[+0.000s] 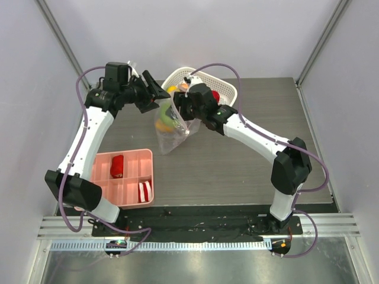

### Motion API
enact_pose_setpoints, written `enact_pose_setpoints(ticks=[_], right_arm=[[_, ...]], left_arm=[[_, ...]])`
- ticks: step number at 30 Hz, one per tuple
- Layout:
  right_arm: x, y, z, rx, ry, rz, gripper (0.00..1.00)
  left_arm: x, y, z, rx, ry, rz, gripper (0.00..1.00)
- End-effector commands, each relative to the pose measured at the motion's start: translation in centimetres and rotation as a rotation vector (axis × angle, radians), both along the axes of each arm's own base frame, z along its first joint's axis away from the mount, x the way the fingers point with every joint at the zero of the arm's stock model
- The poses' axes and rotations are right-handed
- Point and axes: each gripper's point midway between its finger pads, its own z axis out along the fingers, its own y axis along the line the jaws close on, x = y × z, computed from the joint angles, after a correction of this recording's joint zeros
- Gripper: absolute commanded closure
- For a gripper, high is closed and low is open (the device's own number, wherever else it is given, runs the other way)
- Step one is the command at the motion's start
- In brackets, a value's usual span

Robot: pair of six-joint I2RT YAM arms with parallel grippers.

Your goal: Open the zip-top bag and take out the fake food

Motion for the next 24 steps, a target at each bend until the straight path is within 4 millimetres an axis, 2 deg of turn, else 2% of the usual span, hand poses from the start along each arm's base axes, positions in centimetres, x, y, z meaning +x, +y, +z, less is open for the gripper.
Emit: enact_pose_setpoints(ticks=[1,3,4,5,6,8,12,13,15,17,21,24], right_arm=[[0.0,1.4,8.7,0.089,-0.253,0.018,0.99],[0.2,0.6,9.7,0.033,-0.328,-0.018,0.99],[0.6,0.2,9.5,0.019,-0.317,-0.044,0.99],[1.1,0.0,11.6,0.033,-0.327,-0.067,0.99],[1.3,-0.3,8.8,-0.059,-0.246,-0.069,0.99],[1.0,0.1,9.4,-0.061,-0.231,-0.042,0.99],[-0.3,0.2,8.4,-0.024,-0.100,-0.007,0.99],[-0.8,0.2,8.8,-0.012,-0.089,0.006,0.99],[-1.2,-0.3,8.1,-0.014,-0.034,-0.005,0.99],[-2.1,-0.1,7.2,0.017,0.040,0.019,0.99],[-2.9,0.2,6.4,0.043,0.036,0.063,0.99],[-2.8,-0.1,6.4,0.038,0.046,0.039,0.99]], left_arm=[[-0.4,-0.7,2.3,-0.047,-0.053,-0.035,0.34],[-0.4,-0.4,2.4,-0.037,-0.061,-0.022,0.35],[-0.4,-0.4,2.5,-0.037,-0.067,-0.021,0.35],[-0.4,-0.4,2.6,-0.038,-0.068,-0.021,0.36],[-0.6,-0.4,2.8,-0.035,-0.070,-0.027,0.37],[-0.8,-0.3,2.9,-0.027,-0.078,-0.033,0.37],[-2.2,0.2,1.7,0.009,-0.071,-0.052,0.37],[-2.5,0.4,1.6,0.012,-0.079,-0.053,0.37],[-3.0,0.5,0.7,0.014,-0.070,-0.053,0.40],[-3.3,0.5,1.2,0.001,-0.095,-0.054,0.43],[-3.5,-0.1,1.1,-0.016,-0.077,-0.086,0.44],[-3.7,-0.3,-0.2,-0.010,-0.027,-0.111,0.41]])
